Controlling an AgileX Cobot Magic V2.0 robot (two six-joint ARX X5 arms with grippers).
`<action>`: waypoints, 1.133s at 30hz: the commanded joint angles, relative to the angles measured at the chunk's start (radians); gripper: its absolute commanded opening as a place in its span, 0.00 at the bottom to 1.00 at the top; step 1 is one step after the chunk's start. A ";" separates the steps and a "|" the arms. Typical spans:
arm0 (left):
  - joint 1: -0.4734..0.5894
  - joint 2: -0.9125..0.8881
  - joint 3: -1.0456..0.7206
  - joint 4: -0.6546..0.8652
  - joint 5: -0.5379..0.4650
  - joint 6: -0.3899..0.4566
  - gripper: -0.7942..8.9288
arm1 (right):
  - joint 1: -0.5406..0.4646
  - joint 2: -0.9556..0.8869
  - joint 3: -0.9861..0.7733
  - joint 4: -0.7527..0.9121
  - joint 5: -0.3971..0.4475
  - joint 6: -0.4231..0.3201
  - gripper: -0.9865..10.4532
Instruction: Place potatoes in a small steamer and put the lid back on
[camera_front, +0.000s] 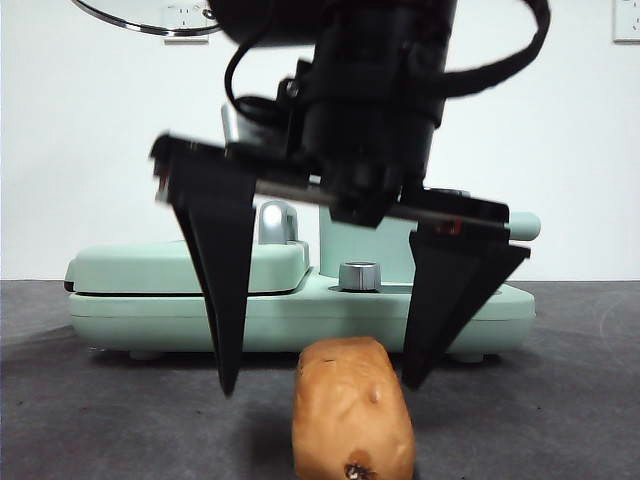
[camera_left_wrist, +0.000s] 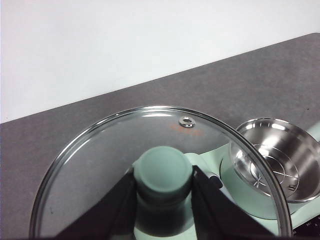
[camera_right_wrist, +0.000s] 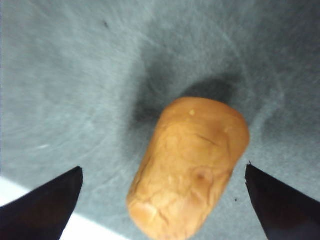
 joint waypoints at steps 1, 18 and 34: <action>-0.002 -0.007 0.030 0.026 0.000 0.007 0.10 | 0.013 0.045 0.020 0.001 0.005 0.015 0.51; -0.002 -0.007 0.030 0.021 0.000 0.007 0.10 | -0.096 0.052 0.358 -0.277 0.007 -0.127 0.20; -0.002 -0.007 0.030 0.019 0.005 0.003 0.10 | -0.500 0.297 0.986 -0.365 0.019 -0.358 0.19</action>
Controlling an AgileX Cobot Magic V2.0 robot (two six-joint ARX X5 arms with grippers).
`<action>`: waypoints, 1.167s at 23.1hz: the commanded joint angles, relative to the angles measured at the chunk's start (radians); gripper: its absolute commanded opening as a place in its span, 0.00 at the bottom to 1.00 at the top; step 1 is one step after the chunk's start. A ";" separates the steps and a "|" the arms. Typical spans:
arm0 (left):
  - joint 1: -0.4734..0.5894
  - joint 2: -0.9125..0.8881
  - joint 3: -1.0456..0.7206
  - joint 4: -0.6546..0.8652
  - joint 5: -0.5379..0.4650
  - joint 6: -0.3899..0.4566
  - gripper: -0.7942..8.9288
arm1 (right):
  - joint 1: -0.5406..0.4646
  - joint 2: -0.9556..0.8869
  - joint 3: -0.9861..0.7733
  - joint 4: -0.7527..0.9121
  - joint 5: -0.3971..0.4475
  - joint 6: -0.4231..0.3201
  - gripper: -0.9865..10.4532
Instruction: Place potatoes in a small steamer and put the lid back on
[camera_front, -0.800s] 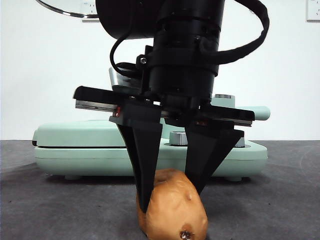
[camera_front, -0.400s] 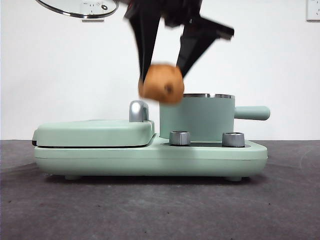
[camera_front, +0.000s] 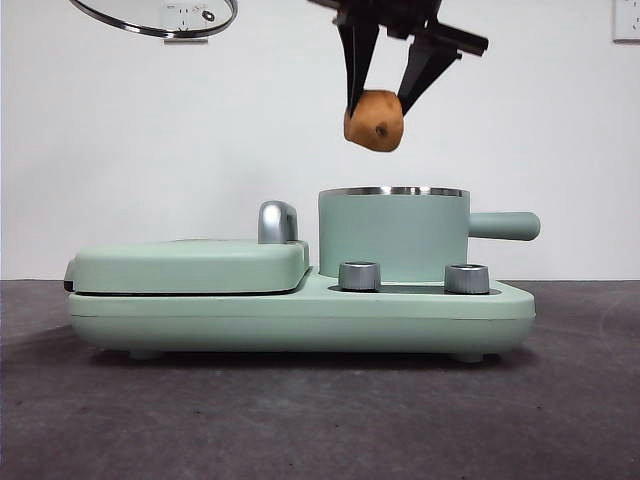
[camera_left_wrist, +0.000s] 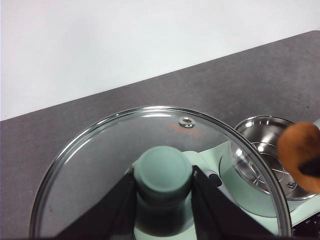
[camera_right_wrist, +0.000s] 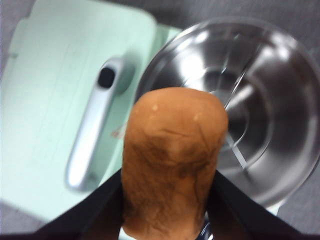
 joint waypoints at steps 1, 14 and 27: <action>-0.002 -0.007 0.030 0.027 0.003 0.004 0.10 | -0.021 0.064 0.046 0.019 0.023 -0.038 0.19; -0.003 -0.007 0.030 0.028 0.014 0.000 0.10 | -0.068 0.194 0.050 0.042 0.024 -0.076 0.19; -0.003 -0.007 0.030 0.028 0.015 -0.004 0.10 | -0.068 0.202 0.219 -0.135 0.024 -0.079 0.44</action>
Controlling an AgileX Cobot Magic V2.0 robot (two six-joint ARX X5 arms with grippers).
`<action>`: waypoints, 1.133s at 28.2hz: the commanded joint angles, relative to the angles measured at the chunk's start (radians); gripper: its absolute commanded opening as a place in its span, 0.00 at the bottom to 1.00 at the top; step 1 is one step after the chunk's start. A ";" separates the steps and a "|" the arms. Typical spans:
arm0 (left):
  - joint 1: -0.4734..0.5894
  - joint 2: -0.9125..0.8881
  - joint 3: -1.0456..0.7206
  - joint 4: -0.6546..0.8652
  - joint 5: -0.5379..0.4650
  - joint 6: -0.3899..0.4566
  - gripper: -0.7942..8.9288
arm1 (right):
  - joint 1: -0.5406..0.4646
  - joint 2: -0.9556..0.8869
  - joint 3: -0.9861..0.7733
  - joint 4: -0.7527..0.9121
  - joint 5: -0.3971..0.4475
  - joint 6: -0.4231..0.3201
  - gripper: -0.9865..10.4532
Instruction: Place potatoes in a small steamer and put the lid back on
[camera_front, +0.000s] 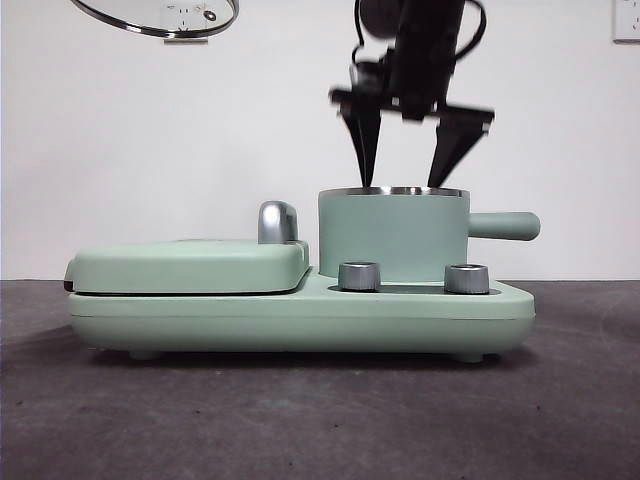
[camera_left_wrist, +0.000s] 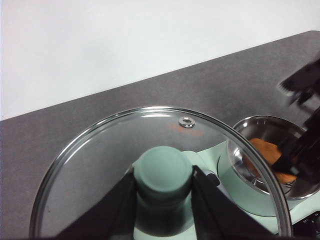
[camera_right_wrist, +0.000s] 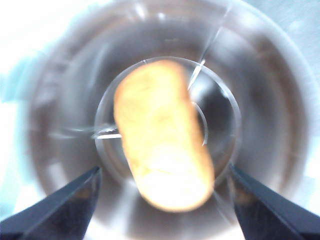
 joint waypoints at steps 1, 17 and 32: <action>-0.003 -0.006 0.030 0.028 0.022 -0.011 0.10 | 0.007 0.000 0.145 -0.066 0.001 -0.009 0.44; -0.004 0.045 0.030 0.040 0.032 -0.019 0.10 | 0.140 -0.589 -0.089 -0.121 0.141 -0.080 0.44; -0.068 0.047 0.030 0.043 0.032 -0.024 0.10 | 0.176 -1.267 -0.726 -0.115 0.188 0.034 0.43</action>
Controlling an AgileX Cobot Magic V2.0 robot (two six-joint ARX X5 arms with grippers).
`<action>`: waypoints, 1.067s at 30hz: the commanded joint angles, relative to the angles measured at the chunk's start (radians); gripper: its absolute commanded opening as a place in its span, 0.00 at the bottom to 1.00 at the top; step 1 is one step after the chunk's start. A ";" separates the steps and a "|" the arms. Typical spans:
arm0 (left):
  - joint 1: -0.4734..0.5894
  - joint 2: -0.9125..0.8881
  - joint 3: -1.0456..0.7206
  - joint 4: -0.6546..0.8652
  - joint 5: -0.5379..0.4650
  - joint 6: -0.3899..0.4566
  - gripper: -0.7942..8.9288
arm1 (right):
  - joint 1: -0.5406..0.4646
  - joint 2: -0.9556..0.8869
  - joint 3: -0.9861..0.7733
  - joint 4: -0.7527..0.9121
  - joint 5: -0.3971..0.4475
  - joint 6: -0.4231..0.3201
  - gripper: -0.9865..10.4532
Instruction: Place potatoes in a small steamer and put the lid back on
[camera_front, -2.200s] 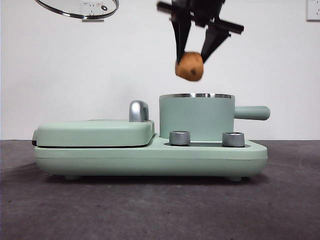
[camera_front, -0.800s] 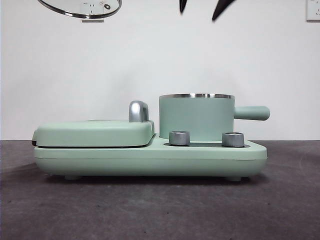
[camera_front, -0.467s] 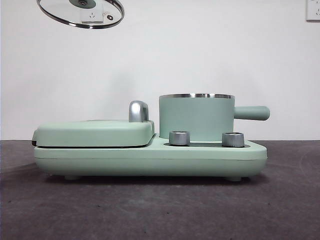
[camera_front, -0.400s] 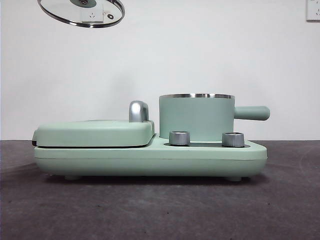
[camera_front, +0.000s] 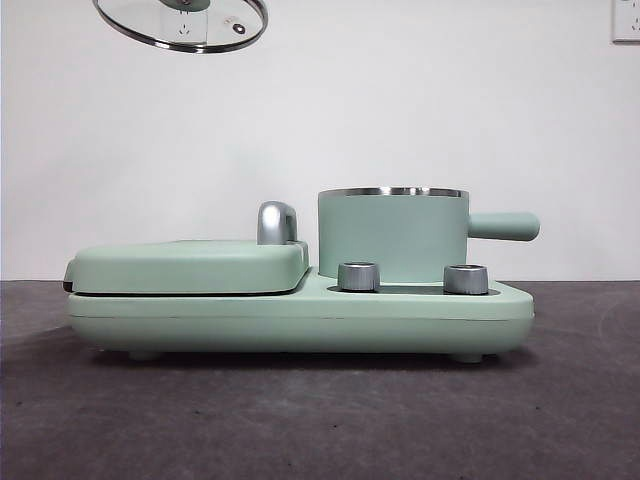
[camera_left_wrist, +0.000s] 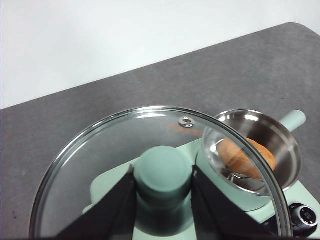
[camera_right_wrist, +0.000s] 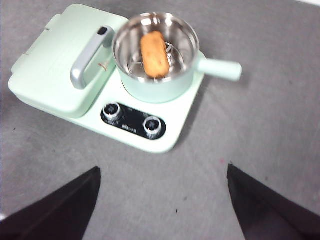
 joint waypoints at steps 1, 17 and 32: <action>-0.025 0.005 0.029 0.030 0.006 -0.002 0.10 | 0.009 -0.115 -0.083 -0.054 0.006 0.063 0.43; -0.208 0.063 0.029 0.055 0.006 -0.005 0.10 | 0.009 -0.452 -0.523 0.163 -0.127 0.140 0.40; -0.291 0.205 0.029 0.243 0.004 -0.005 0.10 | 0.010 -0.459 -0.607 0.317 -0.184 0.091 0.40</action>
